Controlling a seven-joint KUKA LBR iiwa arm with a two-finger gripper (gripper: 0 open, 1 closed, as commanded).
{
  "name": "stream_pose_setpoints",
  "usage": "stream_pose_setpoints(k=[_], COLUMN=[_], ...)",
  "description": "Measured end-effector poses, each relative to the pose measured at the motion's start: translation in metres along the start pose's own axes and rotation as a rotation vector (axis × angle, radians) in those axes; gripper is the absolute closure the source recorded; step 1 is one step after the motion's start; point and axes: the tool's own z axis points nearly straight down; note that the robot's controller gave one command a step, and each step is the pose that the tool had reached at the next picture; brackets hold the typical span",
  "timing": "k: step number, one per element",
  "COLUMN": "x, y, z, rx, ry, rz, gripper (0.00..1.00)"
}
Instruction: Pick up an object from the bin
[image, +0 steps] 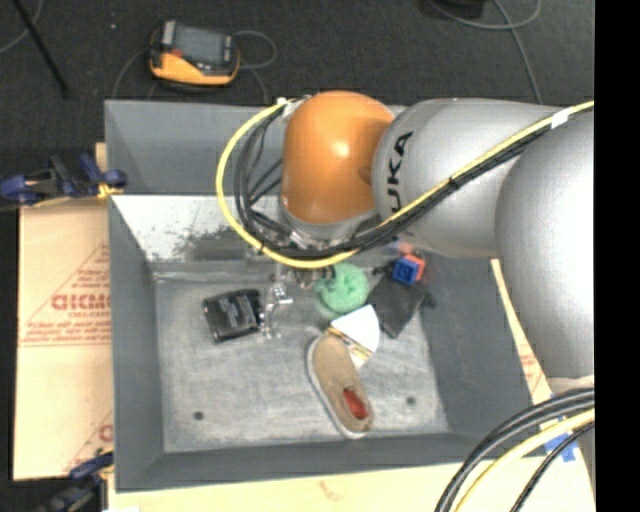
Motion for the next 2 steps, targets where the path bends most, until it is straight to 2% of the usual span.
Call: stream_pose_setpoints(k=[1,2], x=[-0.022,0.002], y=[-0.004,0.0], z=[0.003,0.08], rx=[-0.001,-0.002], ry=[-0.001,-0.003], rz=[0.074,0.21], gripper=[0.0,0.0])
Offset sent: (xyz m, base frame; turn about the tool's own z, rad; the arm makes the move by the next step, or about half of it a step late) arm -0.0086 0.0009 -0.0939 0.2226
